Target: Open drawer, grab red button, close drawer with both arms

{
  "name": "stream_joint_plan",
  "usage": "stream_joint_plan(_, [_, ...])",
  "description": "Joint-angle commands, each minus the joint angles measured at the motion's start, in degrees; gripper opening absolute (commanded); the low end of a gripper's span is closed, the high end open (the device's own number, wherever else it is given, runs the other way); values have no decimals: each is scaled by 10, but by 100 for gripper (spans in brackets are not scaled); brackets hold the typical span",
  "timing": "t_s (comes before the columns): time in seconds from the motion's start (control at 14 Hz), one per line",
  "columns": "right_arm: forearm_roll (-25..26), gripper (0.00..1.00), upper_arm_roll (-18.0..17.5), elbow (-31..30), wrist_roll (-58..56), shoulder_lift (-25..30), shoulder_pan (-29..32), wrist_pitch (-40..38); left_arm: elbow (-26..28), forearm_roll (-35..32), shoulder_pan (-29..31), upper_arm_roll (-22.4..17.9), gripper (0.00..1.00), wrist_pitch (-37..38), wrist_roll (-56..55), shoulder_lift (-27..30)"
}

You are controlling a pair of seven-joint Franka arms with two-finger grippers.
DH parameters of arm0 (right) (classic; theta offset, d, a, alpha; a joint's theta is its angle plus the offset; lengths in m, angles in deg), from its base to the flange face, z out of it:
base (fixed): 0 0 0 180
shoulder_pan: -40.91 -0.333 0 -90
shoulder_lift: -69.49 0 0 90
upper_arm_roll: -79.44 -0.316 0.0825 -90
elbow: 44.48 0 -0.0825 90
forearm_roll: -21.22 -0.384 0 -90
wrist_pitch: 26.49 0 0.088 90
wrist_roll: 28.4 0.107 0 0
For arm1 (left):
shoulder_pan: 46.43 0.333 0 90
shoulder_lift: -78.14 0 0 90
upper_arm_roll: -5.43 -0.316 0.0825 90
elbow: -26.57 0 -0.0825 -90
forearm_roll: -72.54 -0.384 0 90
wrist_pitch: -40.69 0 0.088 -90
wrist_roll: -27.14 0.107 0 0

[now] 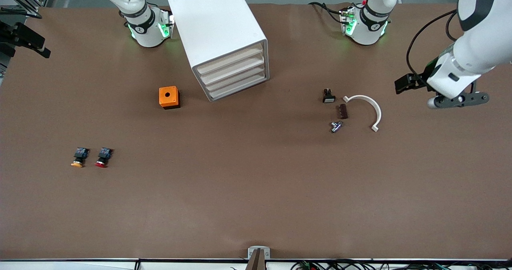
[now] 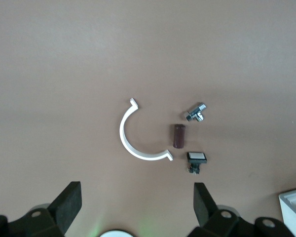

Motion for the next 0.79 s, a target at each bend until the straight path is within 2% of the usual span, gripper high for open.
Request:
stream_joint_plan(0.0, [-2,100,1,6,-9,2,4,-6,124,0,-5,-18,100,-89,11,97])
stream_joint_plan(0.21, [4,100,1,6,-10,2,4,7,110,0,11,-18,100,-99,23,101])
stream_joint_plan(0.36, [4,100,1,6,-12,1,4,13,90,0,48,-10,100,-95,50,101])
stream_joint_plan(0.5, [2,100,1,6,-13,1,3,18,64,0,54,-9,100,-70,67,99])
stream_joint_plan(0.72, [2,100,2,6,-74,1,5,26,21,0,58,-9,100,-55,66,94])
